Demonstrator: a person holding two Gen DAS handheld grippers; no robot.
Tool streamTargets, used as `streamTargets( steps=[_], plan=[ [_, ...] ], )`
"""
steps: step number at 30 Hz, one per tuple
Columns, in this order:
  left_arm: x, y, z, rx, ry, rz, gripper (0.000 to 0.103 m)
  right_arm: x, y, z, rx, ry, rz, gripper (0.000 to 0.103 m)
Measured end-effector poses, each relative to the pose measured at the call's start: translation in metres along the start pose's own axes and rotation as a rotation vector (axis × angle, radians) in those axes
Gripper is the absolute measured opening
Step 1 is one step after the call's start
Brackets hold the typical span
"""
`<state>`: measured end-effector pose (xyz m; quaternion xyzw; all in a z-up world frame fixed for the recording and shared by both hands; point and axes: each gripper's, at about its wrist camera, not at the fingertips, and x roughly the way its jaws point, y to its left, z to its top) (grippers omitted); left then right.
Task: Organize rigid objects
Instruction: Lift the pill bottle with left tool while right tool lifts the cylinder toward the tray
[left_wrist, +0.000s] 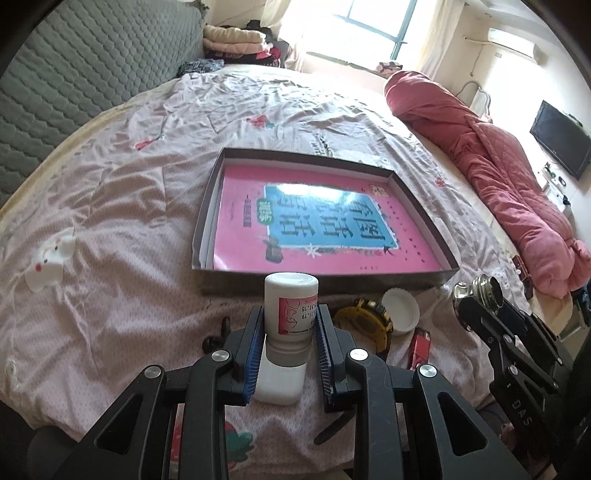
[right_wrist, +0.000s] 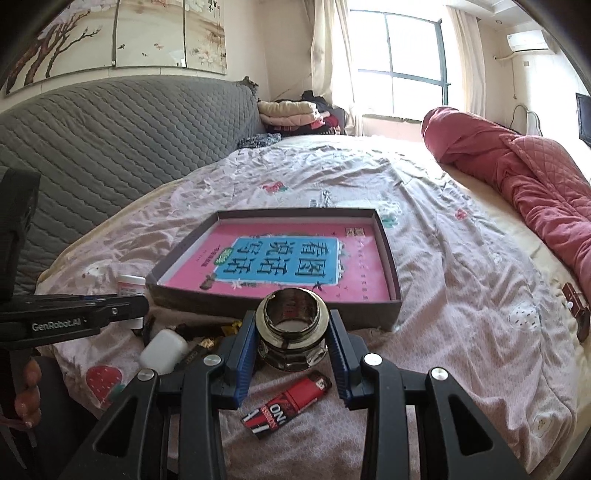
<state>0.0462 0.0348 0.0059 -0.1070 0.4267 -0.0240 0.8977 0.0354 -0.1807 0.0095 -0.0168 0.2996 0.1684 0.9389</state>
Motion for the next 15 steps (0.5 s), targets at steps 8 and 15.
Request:
streamTargets(
  steps=[8, 15],
  plan=[
    [0.001, -0.008, 0.011, 0.024, -0.032, 0.023, 0.027, -0.002, -0.001, 0.011, 0.004, -0.037, 0.004, 0.037],
    [0.007, -0.008, 0.020, 0.028, -0.044, 0.041, 0.027, 0.002, -0.002, 0.018, -0.003, -0.065, -0.008, 0.037]
  ],
)
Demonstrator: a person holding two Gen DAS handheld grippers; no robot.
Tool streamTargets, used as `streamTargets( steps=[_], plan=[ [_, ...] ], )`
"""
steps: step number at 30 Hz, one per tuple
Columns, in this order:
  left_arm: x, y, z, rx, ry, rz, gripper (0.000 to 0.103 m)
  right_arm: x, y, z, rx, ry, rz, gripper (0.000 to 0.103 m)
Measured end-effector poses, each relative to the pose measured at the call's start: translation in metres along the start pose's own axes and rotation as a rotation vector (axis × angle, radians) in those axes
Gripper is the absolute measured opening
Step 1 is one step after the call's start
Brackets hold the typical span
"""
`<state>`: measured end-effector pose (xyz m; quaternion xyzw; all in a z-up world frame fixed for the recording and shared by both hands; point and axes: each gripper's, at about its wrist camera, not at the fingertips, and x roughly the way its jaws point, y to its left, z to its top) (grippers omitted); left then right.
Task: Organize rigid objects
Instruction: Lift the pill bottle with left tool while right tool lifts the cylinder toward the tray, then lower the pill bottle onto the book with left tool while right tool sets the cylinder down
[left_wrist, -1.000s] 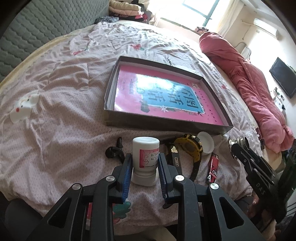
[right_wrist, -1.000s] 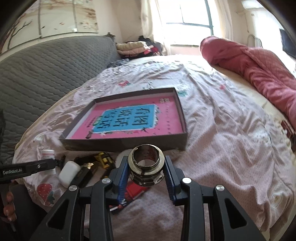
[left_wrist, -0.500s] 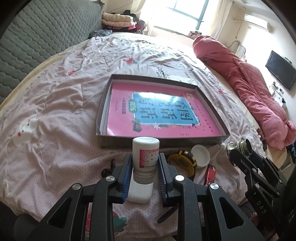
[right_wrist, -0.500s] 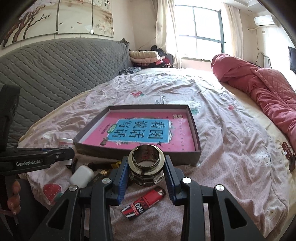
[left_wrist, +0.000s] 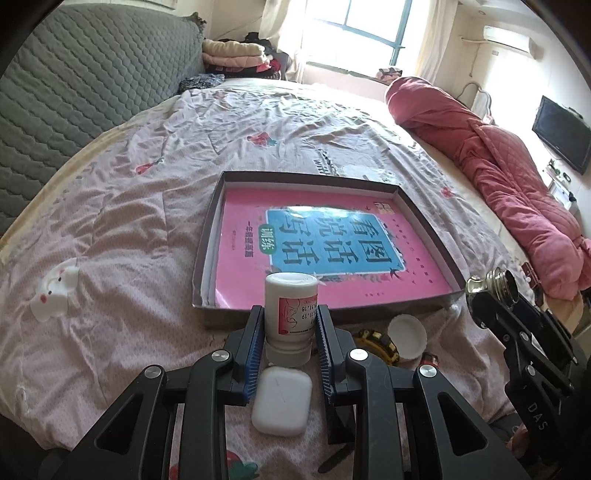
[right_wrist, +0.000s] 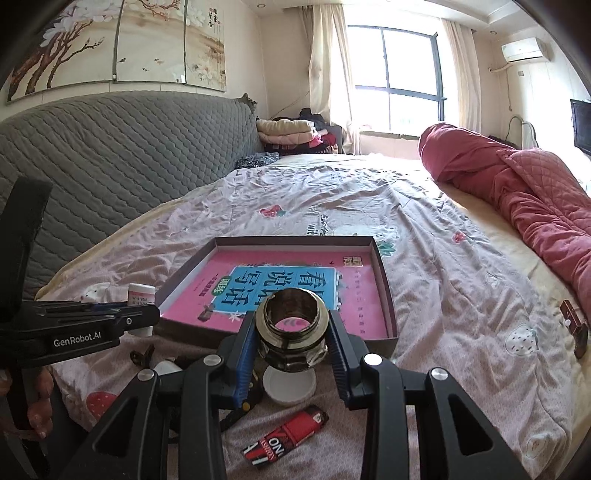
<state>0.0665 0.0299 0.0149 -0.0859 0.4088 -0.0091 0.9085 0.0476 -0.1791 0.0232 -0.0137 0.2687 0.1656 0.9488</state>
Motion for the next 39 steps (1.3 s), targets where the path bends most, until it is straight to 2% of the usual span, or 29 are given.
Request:
streamTargets(
  steps=[13, 27, 39],
  plan=[
    [0.016, 0.000, 0.016, 0.001, -0.009, 0.024, 0.027, 0.013, -0.028, 0.008, 0.070, -0.028, -0.058, 0.037],
    [0.032, 0.004, 0.040, -0.002, -0.026, 0.045, 0.027, 0.015, -0.061, 0.031, 0.154, -0.120, -0.142, 0.037],
    [0.052, 0.006, 0.051, 0.005, -0.023, 0.060, 0.027, 0.037, -0.058, 0.038, 0.145, -0.112, -0.124, 0.037]
  ],
)
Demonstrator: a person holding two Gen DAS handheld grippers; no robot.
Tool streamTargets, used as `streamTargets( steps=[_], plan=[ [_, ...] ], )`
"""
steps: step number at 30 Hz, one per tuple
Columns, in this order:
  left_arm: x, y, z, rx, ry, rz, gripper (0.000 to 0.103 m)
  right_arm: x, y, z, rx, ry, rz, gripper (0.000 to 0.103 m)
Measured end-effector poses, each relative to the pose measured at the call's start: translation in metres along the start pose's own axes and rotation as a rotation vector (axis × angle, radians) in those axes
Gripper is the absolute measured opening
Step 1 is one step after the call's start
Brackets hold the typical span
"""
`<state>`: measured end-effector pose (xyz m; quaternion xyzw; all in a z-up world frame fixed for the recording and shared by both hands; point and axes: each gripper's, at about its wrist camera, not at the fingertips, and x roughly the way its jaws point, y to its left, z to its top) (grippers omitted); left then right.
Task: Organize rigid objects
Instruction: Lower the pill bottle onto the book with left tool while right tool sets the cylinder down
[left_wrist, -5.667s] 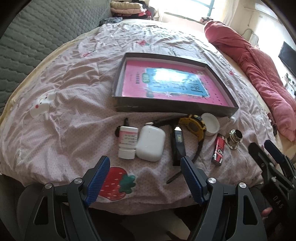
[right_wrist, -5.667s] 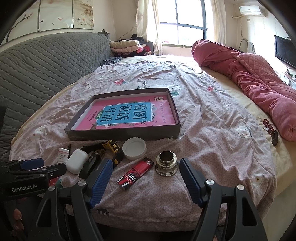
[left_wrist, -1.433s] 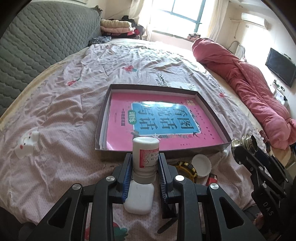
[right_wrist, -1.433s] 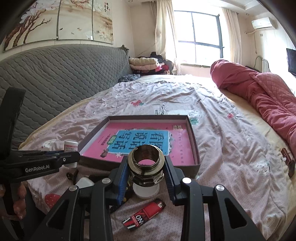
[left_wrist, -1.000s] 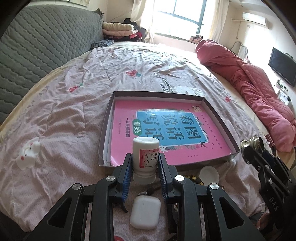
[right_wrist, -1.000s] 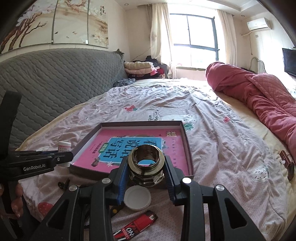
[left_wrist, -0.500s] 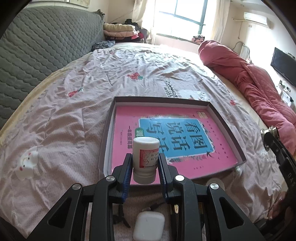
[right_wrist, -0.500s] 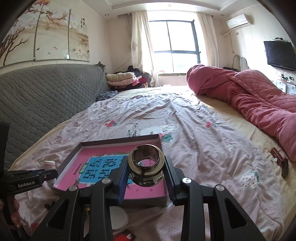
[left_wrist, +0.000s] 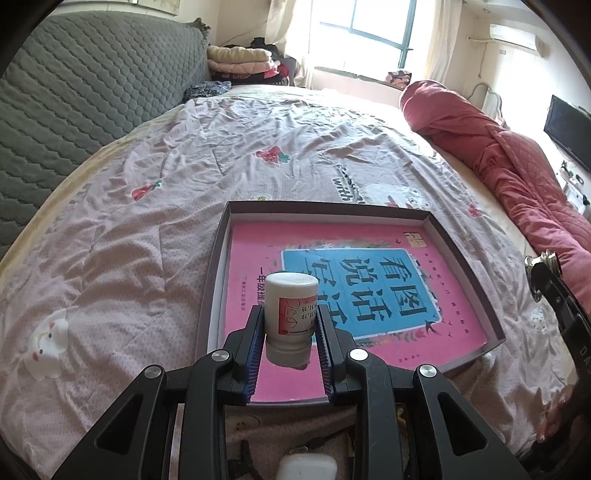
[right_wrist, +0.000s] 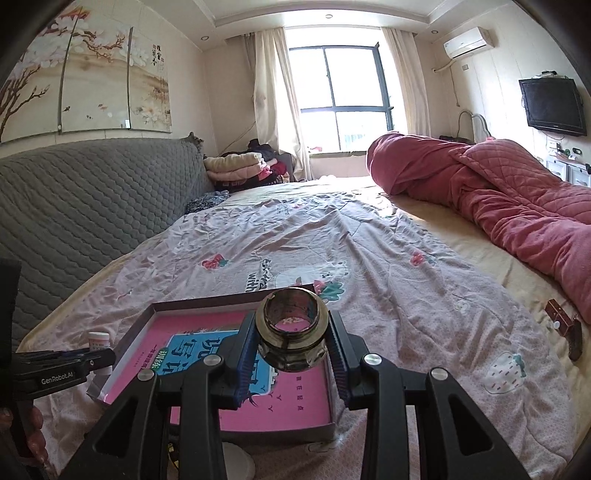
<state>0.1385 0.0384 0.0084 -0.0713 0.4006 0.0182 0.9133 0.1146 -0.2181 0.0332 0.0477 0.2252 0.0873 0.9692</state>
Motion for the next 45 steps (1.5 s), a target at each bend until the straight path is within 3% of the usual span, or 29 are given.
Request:
streamTargets(
  steps=[11, 29, 40, 45],
  plan=[
    [0.025, 0.005, -0.003, -0.006, 0.045, 0.018, 0.027, 0.023, 0.012, -0.015, -0.069, 0.062, 0.028, 0.037],
    [0.055, 0.012, -0.010, -0.001, 0.097, 0.036, 0.027, 0.023, -0.031, -0.012, 0.042, 0.052, -0.054, 0.037],
    [0.065, 0.014, -0.015, 0.011, 0.113, 0.043, 0.027, 0.037, -0.007, -0.021, -0.040, 0.100, -0.009, 0.037],
    [0.066, 0.014, -0.015, 0.015, 0.108, 0.042, 0.027, 0.033, -0.011, -0.021, -0.032, 0.079, -0.034, 0.037]
  ],
)
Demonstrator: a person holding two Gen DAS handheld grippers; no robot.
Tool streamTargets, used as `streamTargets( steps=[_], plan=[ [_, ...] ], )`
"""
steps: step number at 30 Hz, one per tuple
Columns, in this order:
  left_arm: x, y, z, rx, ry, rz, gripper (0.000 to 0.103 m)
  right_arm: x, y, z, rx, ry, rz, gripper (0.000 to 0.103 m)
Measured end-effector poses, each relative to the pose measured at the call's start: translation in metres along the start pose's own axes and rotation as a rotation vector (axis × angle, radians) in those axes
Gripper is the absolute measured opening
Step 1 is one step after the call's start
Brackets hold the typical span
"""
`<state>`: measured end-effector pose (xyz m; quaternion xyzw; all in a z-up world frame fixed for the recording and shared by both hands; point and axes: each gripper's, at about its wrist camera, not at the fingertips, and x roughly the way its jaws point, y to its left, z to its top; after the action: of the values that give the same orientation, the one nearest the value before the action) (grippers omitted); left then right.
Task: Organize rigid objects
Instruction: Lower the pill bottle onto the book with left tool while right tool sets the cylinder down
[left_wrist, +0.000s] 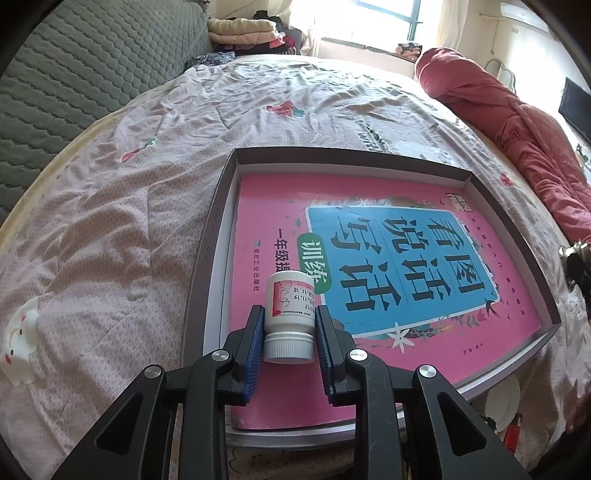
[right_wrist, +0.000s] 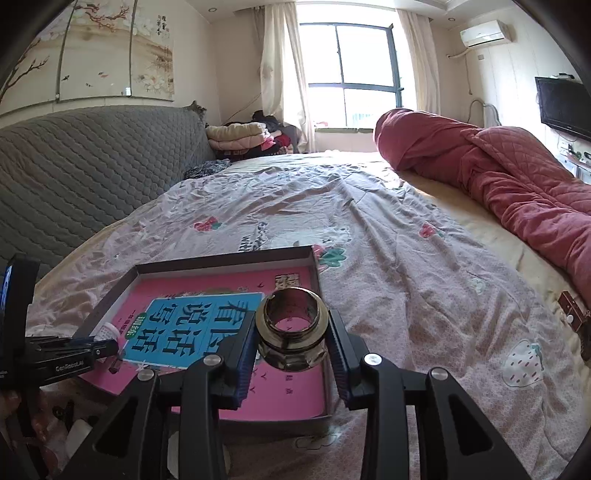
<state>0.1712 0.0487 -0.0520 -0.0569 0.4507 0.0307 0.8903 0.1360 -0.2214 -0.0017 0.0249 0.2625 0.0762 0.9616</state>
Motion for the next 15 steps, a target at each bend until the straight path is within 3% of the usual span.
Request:
streamTargets(
  steps=[5, 15],
  plan=[
    [0.001, 0.000, 0.000, 0.003, -0.017, -0.003, 0.027, -0.002, -0.009, 0.003, 0.022, -0.013, -0.009, 0.037],
    [0.003, 0.004, 0.001, -0.004, -0.036, -0.005, 0.027, 0.024, 0.019, -0.011, -0.077, 0.113, 0.043, 0.037]
  ],
)
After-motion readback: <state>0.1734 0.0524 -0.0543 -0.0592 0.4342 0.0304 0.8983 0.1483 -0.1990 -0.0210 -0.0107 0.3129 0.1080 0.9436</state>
